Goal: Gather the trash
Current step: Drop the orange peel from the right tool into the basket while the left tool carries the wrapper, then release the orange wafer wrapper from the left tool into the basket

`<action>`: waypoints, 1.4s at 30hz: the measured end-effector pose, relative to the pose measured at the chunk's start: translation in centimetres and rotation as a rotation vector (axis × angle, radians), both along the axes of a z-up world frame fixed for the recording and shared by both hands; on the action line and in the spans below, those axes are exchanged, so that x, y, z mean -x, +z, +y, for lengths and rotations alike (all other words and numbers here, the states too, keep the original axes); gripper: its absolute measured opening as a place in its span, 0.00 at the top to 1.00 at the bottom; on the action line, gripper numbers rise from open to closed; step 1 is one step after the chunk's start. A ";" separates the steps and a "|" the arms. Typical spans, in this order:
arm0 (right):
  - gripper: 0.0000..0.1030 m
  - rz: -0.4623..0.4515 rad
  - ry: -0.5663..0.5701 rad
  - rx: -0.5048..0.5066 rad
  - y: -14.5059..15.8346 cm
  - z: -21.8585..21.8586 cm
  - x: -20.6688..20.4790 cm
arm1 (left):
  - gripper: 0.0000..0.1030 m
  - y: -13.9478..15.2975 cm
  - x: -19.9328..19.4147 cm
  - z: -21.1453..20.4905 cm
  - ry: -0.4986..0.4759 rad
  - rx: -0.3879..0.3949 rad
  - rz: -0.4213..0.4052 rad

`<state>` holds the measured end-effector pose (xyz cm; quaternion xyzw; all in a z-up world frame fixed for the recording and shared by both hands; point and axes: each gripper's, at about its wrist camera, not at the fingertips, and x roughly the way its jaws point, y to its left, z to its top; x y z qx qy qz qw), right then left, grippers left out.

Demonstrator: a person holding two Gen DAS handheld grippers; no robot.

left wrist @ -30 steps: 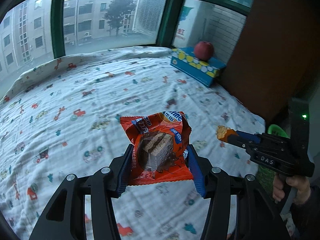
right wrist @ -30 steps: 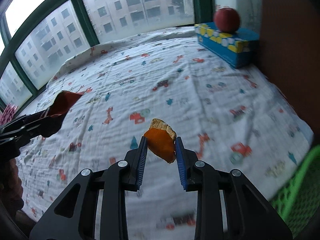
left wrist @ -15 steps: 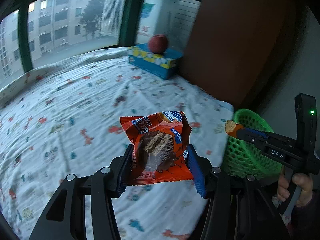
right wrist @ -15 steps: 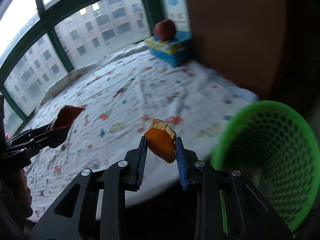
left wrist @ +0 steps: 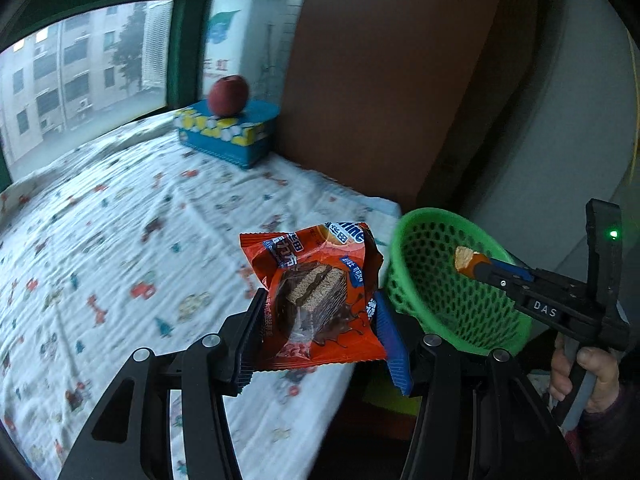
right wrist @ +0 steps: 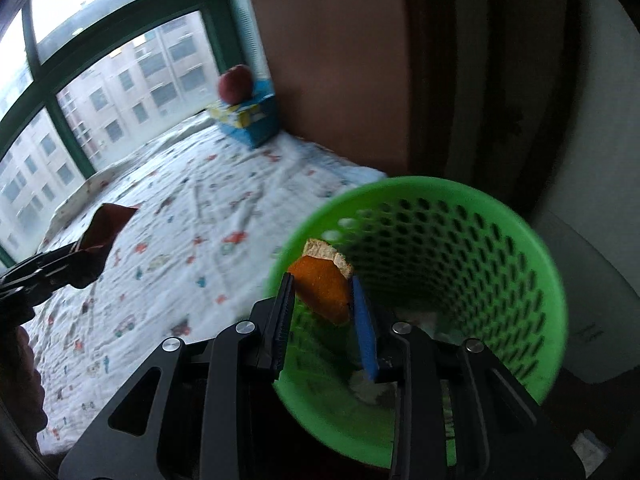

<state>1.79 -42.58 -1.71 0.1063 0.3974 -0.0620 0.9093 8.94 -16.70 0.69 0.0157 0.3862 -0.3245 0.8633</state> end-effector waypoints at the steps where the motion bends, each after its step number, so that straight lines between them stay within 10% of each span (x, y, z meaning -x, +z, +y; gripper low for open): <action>1: 0.70 0.002 -0.011 0.000 0.0 -0.5 0.1 | 0.50 0.1 0.1 -0.8 -0.015 -0.001 -0.001; 29: 0.32 -0.049 -0.139 0.019 1.8 -5.8 7.3 | 0.50 -0.6 1.2 -13.4 -0.226 -0.073 -0.005; 42: 0.30 -0.062 -0.168 0.014 1.7 -6.5 8.9 | 0.38 -1.2 2.0 -16.3 -0.282 -0.089 -0.005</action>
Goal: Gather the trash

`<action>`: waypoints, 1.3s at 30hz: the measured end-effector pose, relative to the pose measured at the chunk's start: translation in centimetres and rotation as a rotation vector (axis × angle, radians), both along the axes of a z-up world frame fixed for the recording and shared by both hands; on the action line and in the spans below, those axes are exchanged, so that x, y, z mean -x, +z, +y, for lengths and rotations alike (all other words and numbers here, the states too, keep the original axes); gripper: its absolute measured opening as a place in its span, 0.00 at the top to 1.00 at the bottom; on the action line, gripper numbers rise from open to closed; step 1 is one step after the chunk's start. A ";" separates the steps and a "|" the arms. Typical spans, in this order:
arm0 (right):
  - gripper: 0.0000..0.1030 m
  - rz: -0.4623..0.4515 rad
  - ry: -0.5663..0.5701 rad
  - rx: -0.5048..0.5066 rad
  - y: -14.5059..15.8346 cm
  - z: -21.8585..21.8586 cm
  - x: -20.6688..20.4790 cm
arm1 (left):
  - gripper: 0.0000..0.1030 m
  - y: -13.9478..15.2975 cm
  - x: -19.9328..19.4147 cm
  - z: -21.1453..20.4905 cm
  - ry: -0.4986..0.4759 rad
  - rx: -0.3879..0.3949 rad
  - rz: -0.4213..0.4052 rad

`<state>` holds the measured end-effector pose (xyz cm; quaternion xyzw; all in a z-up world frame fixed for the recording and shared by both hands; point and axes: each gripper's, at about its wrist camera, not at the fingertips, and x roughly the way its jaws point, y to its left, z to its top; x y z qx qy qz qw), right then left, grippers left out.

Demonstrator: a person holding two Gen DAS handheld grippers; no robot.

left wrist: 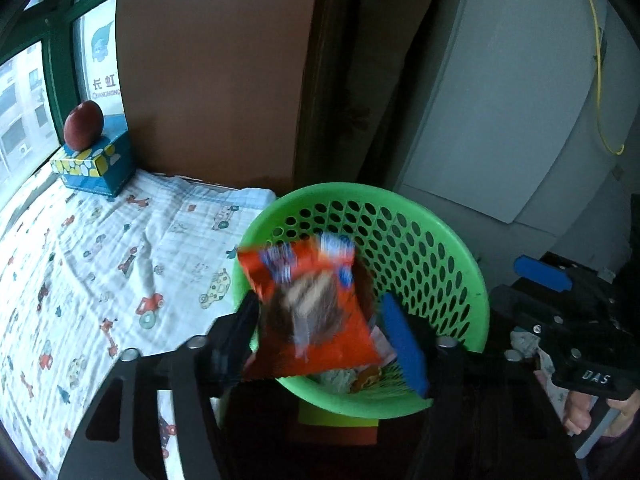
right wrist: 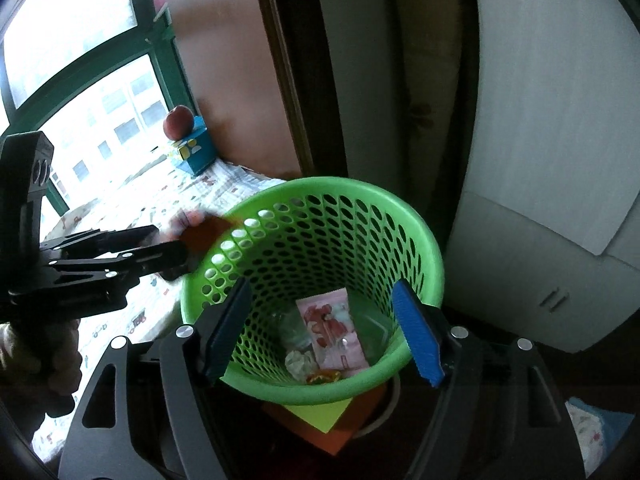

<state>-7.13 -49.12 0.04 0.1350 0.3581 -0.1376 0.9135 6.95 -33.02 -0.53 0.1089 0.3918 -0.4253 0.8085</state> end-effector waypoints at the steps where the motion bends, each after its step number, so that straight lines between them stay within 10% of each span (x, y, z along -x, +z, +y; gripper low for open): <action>1: 0.30 -0.001 -0.003 -0.001 0.0 0.0 0.1 | 0.38 -0.1 0.1 -0.1 -0.008 0.002 0.003; 39: 0.12 -0.019 0.070 -0.006 1.7 7.9 -2.6 | 0.07 2.6 -0.9 14.6 0.302 -0.020 -0.098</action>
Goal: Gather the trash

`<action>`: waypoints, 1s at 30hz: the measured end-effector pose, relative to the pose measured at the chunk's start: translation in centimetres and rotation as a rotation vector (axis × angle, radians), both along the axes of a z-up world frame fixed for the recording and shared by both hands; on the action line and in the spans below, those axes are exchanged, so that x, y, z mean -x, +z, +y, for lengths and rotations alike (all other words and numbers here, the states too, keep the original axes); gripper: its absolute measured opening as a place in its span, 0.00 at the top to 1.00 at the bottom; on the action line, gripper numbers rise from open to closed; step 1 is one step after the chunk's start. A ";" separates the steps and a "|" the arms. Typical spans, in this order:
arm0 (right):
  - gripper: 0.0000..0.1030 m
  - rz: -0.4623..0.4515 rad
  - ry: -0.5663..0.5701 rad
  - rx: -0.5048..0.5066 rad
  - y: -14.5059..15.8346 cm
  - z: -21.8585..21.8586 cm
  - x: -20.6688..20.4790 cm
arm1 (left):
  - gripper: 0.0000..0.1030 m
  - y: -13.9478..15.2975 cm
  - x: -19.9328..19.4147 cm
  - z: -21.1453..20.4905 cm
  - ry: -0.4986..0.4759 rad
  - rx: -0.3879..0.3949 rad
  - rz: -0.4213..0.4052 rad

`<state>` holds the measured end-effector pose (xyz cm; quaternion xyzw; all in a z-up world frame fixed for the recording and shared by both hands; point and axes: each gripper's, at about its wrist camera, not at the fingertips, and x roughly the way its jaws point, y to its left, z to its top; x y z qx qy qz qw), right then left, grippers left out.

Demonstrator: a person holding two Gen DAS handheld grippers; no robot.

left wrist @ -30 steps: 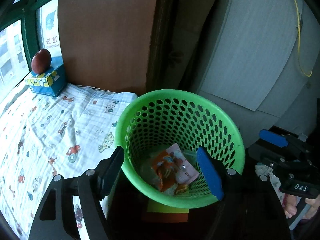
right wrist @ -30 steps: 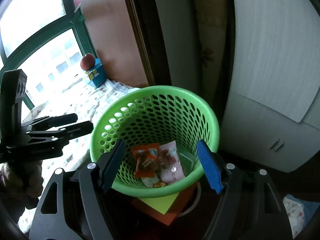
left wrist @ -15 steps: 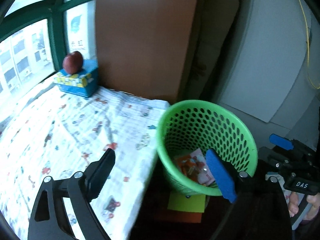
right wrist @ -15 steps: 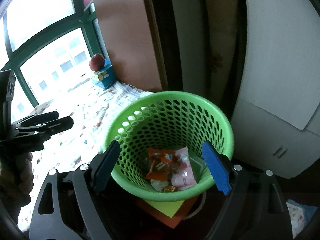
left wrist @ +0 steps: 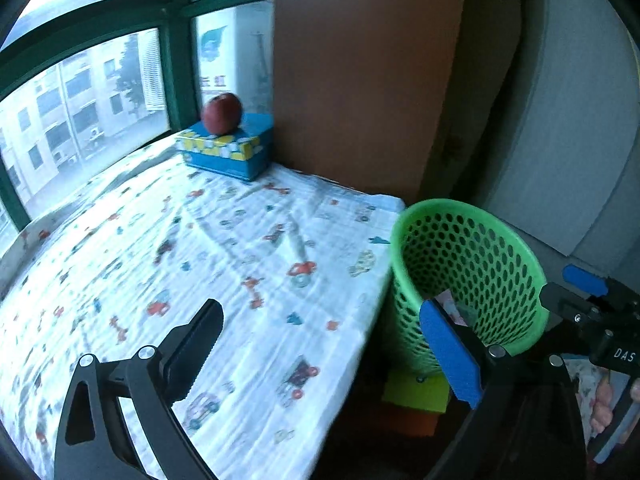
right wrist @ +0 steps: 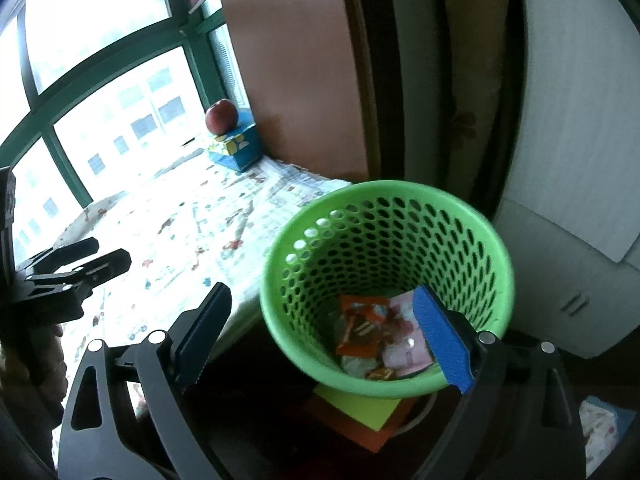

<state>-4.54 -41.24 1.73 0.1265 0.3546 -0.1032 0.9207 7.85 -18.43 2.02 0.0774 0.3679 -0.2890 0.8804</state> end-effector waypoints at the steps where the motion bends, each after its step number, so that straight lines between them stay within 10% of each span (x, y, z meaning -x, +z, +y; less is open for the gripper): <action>1: 0.12 0.002 0.003 0.002 0.1 0.3 -0.1 | 0.07 0.1 0.1 0.6 0.008 0.000 -0.003; 30: 0.08 -0.021 0.085 0.067 1.0 6.0 -1.9 | 0.07 1.2 1.2 9.6 0.229 0.051 -0.040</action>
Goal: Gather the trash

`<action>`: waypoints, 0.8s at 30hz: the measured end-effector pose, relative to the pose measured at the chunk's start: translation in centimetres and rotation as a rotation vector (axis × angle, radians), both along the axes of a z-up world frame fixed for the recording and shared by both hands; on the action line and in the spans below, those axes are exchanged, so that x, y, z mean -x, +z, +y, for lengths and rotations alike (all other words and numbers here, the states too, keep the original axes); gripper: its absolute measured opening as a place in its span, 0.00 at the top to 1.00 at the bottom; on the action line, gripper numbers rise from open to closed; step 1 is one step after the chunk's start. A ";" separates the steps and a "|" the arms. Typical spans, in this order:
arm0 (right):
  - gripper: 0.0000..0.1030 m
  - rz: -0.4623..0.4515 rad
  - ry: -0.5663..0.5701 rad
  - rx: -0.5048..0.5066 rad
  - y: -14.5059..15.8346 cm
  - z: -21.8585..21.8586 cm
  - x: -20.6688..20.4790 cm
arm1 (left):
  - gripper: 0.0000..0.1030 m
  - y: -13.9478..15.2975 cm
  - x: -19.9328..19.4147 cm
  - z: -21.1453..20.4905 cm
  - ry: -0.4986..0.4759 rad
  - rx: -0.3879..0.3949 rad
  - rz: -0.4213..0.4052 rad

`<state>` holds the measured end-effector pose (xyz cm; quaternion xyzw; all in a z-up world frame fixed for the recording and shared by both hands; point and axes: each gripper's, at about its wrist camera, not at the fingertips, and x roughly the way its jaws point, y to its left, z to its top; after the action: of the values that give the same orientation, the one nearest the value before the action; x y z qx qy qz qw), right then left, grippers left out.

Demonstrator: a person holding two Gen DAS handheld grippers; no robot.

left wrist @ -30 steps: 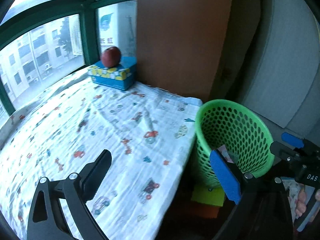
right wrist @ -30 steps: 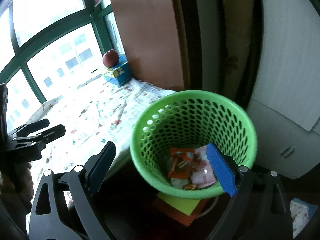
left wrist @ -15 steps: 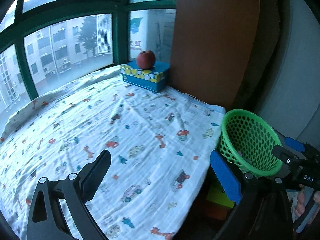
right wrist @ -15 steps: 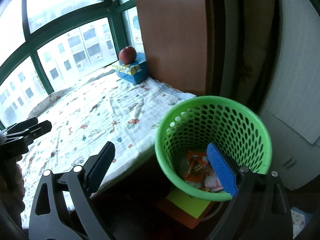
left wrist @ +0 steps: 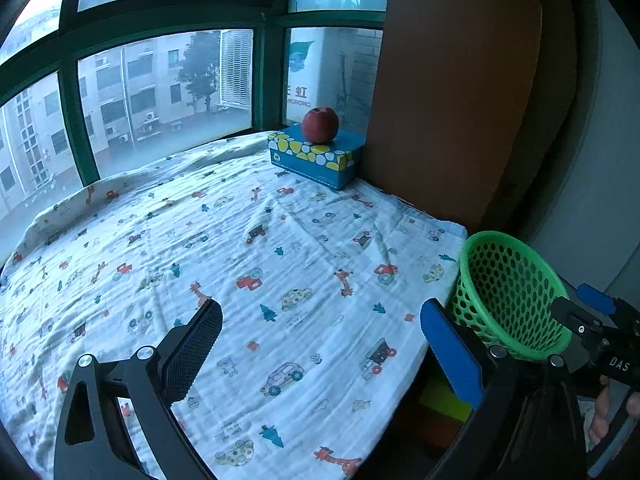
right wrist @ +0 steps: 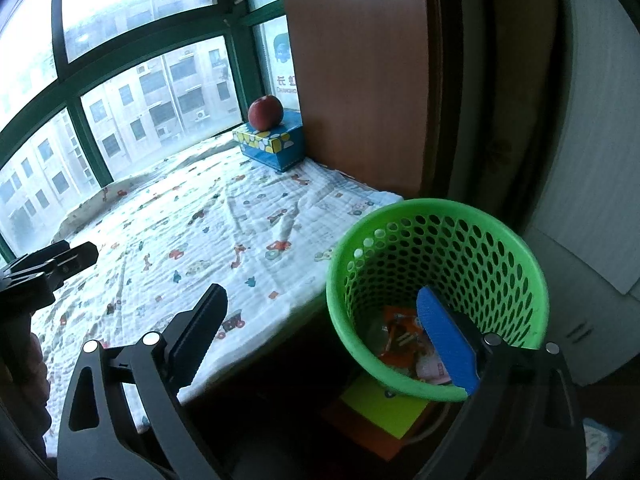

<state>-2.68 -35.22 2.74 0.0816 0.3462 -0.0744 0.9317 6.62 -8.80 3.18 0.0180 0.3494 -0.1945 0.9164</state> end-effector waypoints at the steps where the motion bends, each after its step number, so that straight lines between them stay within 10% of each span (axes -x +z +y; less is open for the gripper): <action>1: 0.08 0.000 -0.001 0.000 0.0 0.1 0.0 | 0.07 0.0 0.0 0.1 0.003 0.001 0.000; 24: 0.08 -0.008 0.005 -0.028 0.2 0.5 -0.1 | 0.07 -0.6 0.2 0.4 0.037 -0.014 0.006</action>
<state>-2.53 -34.75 2.91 0.0940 0.3437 -0.0671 0.9320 6.46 -8.39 2.54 0.0173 0.3536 -0.1752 0.9187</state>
